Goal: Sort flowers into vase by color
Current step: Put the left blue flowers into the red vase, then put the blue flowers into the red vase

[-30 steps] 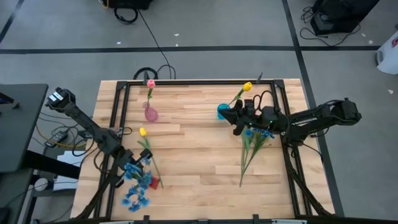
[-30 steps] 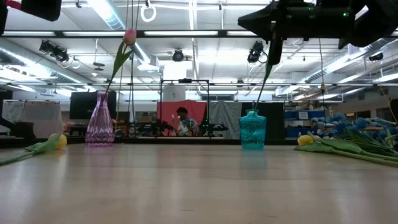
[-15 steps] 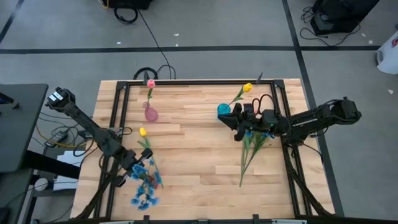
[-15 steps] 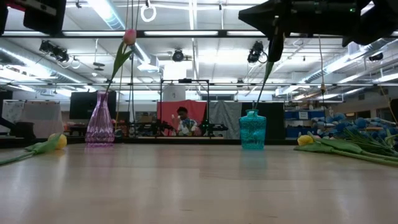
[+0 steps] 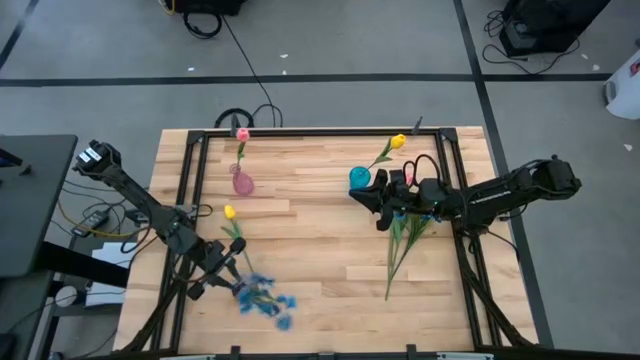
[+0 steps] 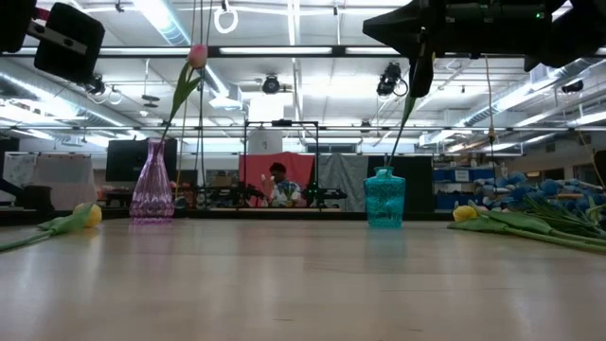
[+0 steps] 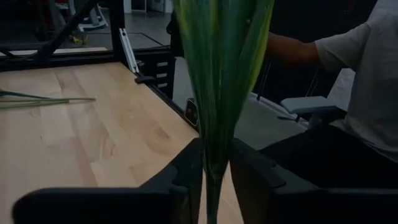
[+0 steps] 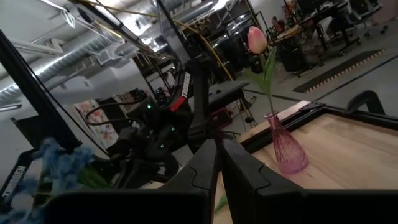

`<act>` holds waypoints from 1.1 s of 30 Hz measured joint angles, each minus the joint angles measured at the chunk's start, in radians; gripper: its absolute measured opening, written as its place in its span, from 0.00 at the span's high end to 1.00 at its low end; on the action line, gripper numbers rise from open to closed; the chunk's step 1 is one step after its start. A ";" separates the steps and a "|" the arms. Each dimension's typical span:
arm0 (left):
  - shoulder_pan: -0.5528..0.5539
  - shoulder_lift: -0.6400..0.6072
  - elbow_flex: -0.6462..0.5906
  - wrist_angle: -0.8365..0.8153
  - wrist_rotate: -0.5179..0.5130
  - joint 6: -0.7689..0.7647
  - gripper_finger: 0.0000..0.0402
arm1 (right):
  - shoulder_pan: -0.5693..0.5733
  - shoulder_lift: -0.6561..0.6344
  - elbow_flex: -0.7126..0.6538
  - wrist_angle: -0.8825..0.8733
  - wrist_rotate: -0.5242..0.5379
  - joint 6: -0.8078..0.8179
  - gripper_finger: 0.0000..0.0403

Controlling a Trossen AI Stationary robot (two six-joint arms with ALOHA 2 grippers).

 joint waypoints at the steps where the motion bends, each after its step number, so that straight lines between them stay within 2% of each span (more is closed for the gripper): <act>1: 0.000 0.000 0.000 -0.004 0.001 0.000 0.77 | 0.000 0.000 0.000 0.000 -0.006 0.005 0.91; 8: 0.000 -0.030 0.000 -0.082 0.004 0.020 0.68 | 0.000 0.000 0.000 -0.001 -0.012 0.020 0.91; 15: 0.000 -0.224 0.005 -0.291 0.031 -0.017 0.68 | 0.000 0.000 0.000 -0.002 -0.018 0.036 0.91; 19: 0.000 -0.325 0.049 -0.494 0.022 -0.101 0.68 | 0.000 0.000 0.000 -0.009 -0.020 0.036 0.91; 23: 0.000 -0.362 0.104 -0.710 -0.112 -0.216 0.68 | -0.001 0.000 0.000 -0.032 -0.020 0.036 0.91; 26: 0.000 -0.361 0.115 -0.799 -0.233 -0.326 0.68 | -0.001 0.000 0.000 -0.064 -0.020 0.037 0.91; 33: 0.000 -0.360 0.117 -0.909 -0.274 -0.539 0.68 | -0.001 0.000 0.000 -0.087 -0.020 0.052 0.91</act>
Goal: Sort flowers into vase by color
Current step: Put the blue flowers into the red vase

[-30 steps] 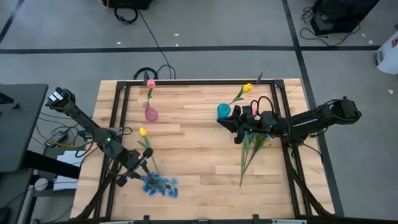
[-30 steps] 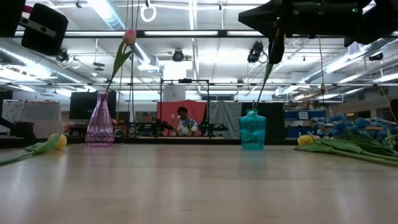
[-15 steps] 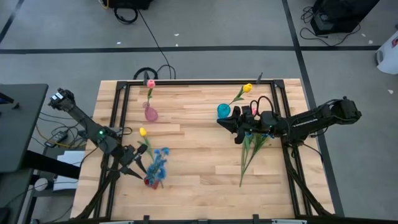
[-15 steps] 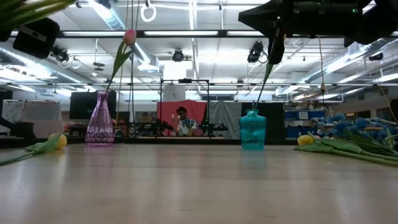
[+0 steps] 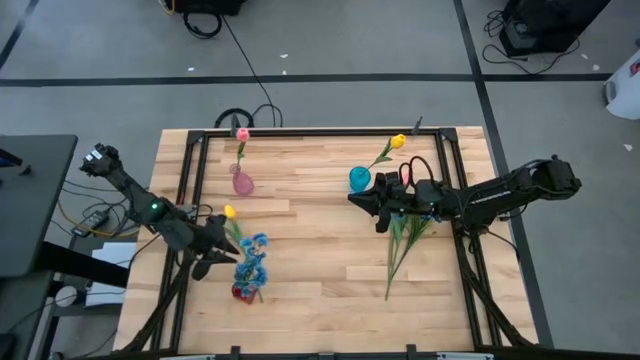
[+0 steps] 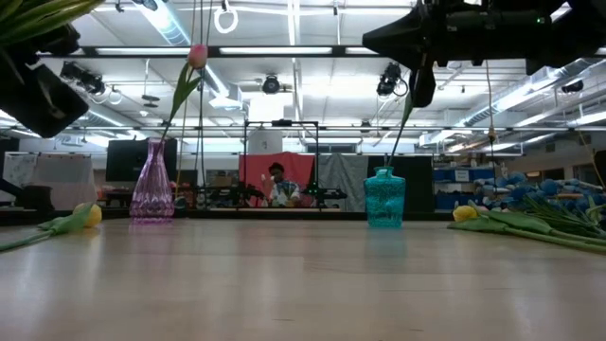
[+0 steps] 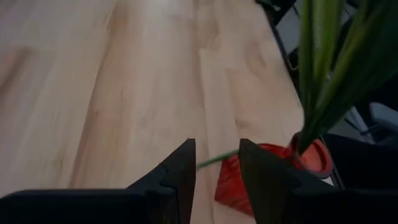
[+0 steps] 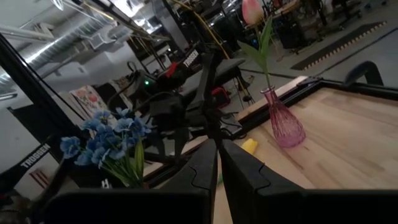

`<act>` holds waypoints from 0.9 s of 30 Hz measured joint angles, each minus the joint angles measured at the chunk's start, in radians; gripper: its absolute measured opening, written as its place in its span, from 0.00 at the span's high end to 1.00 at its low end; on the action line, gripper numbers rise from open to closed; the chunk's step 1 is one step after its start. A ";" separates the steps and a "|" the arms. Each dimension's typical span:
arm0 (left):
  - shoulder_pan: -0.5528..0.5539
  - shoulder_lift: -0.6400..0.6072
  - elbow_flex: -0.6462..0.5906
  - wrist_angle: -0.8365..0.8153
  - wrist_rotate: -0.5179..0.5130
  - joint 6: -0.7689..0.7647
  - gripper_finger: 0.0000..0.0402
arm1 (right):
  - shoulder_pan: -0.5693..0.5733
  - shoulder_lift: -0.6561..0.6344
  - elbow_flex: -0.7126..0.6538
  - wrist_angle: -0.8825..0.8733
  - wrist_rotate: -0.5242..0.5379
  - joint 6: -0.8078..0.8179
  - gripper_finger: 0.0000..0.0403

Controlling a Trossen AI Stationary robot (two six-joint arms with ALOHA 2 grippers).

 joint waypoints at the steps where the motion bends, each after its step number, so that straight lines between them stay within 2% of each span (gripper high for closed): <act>1: 0.000 0.000 0.000 -0.008 -0.002 -0.011 0.68 | 0.000 0.000 0.000 -0.002 0.000 0.000 0.91; 5: 0.000 0.000 0.027 -0.116 -0.046 -0.063 0.68 | 0.000 0.000 0.000 -0.005 0.008 0.000 0.91; 9: 0.000 0.000 0.068 -0.232 -0.179 -0.114 0.68 | 0.000 0.000 0.000 -0.021 0.008 -0.015 0.91; 14: 0.015 0.000 0.089 -0.234 -0.283 -0.125 0.68 | 0.000 0.000 0.000 -0.096 0.009 -0.080 0.91; 20: 0.068 0.000 0.089 -0.244 -0.321 -0.169 0.70 | 0.000 0.000 0.002 -0.208 0.016 -0.096 0.91; 22: 0.090 0.000 0.089 -0.269 -0.339 -0.185 0.72 | 0.000 -0.001 0.044 -0.395 0.047 -0.045 0.92; 27: 0.138 0.000 0.089 -0.335 -0.392 -0.188 0.76 | 0.004 0.032 0.260 -1.175 0.118 0.143 0.95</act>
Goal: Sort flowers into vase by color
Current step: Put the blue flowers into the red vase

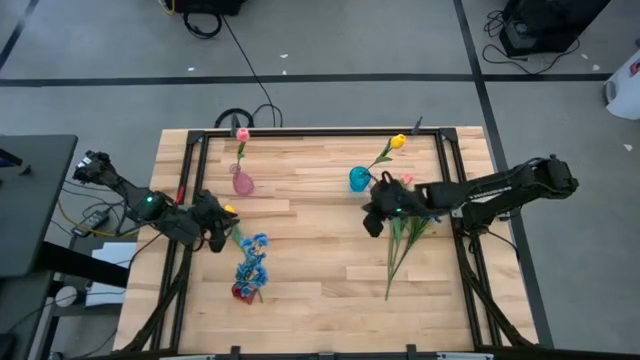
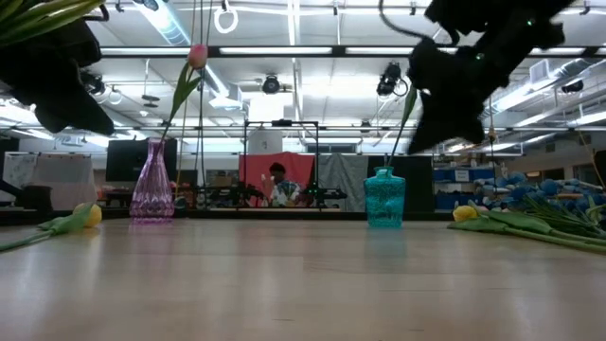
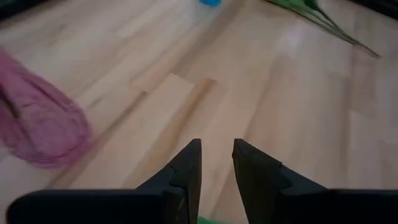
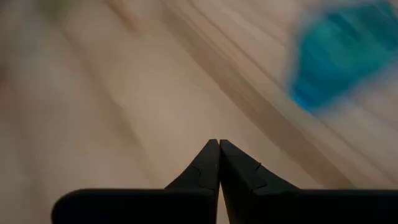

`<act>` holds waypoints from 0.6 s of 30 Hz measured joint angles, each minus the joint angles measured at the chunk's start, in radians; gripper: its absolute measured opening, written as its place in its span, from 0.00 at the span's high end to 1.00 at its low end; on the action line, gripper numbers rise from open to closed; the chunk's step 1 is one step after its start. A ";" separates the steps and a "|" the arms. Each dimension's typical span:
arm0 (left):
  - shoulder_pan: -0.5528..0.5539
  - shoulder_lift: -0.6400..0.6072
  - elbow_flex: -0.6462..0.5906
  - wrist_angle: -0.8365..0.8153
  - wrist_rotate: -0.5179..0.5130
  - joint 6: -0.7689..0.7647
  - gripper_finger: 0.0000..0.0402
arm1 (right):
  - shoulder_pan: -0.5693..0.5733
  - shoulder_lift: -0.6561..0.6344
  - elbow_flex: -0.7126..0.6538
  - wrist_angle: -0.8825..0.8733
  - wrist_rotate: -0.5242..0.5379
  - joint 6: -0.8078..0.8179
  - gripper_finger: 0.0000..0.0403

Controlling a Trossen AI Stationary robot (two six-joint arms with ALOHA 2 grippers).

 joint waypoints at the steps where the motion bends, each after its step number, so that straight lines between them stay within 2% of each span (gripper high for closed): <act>1: 0.009 0.000 0.000 0.000 -0.012 0.005 0.77 | 0.003 0.006 0.038 -0.110 0.015 0.045 0.95; 4: 0.035 0.000 0.000 0.022 -0.083 0.053 0.77 | 0.005 0.022 0.124 -0.263 -0.007 0.146 0.96; 9: 0.061 0.000 0.000 0.116 -0.271 0.152 0.77 | 0.014 0.046 0.162 -0.398 -0.231 0.304 0.95; 11: 0.065 0.000 0.000 0.170 -0.348 0.225 0.77 | 0.026 0.057 0.162 -0.460 -0.305 0.365 0.95; 14: 0.067 0.002 0.000 0.294 -0.441 0.364 0.77 | 0.054 0.087 0.161 -0.550 -0.347 0.438 0.95; 18: 0.067 0.003 0.000 0.508 -0.471 0.605 0.77 | 0.083 0.134 0.161 -0.690 -0.438 0.516 0.92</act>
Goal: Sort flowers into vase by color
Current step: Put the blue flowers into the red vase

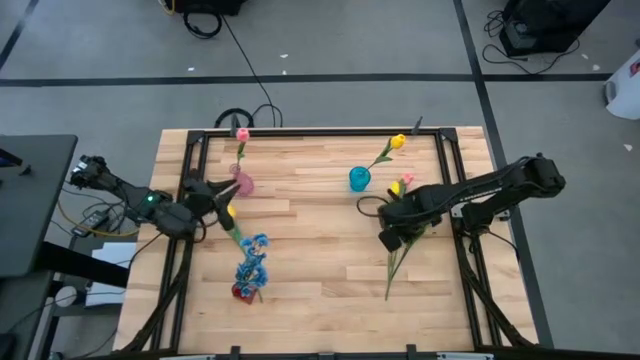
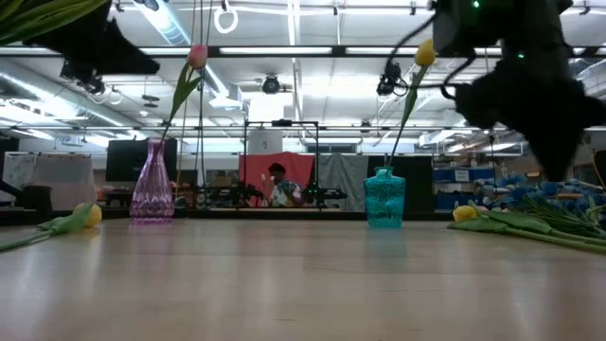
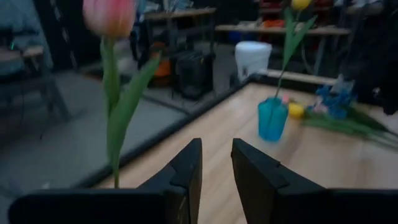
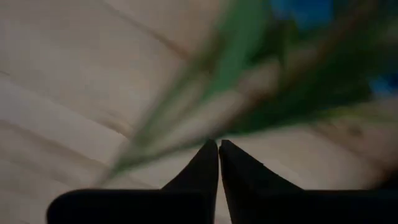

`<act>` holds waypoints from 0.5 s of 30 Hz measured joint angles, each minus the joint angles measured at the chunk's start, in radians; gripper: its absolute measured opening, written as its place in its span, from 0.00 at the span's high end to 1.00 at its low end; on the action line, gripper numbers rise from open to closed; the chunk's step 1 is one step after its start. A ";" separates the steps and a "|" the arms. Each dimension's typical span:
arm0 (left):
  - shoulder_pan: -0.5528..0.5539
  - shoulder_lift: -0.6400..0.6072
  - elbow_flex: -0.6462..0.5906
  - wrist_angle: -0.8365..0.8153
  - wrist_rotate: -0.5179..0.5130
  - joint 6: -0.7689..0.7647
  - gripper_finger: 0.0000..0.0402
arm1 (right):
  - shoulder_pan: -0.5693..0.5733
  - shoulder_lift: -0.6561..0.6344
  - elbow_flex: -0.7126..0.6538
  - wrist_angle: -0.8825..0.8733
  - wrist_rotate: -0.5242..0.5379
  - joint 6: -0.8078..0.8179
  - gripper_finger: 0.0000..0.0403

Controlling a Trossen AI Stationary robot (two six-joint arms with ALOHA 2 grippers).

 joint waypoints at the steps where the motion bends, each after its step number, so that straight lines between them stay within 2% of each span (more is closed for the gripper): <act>1: 0.000 0.000 0.000 0.054 0.006 0.060 0.77 | 0.009 0.012 0.000 -0.030 -0.017 0.003 0.91; 3: 0.000 0.000 0.000 0.134 0.031 0.160 0.77 | 0.027 0.033 0.000 -0.082 -0.002 0.026 0.87; 7: 0.000 0.000 0.000 0.191 0.071 0.307 0.77 | 0.048 0.083 0.000 -0.162 0.110 0.089 0.79; 10: 0.000 0.000 0.000 0.192 0.063 0.382 0.77 | 0.064 0.107 -0.001 -0.159 0.078 0.157 0.73; 15: 0.000 0.000 0.000 0.175 0.055 0.408 0.77 | 0.121 0.146 -0.001 -0.034 0.052 0.331 0.60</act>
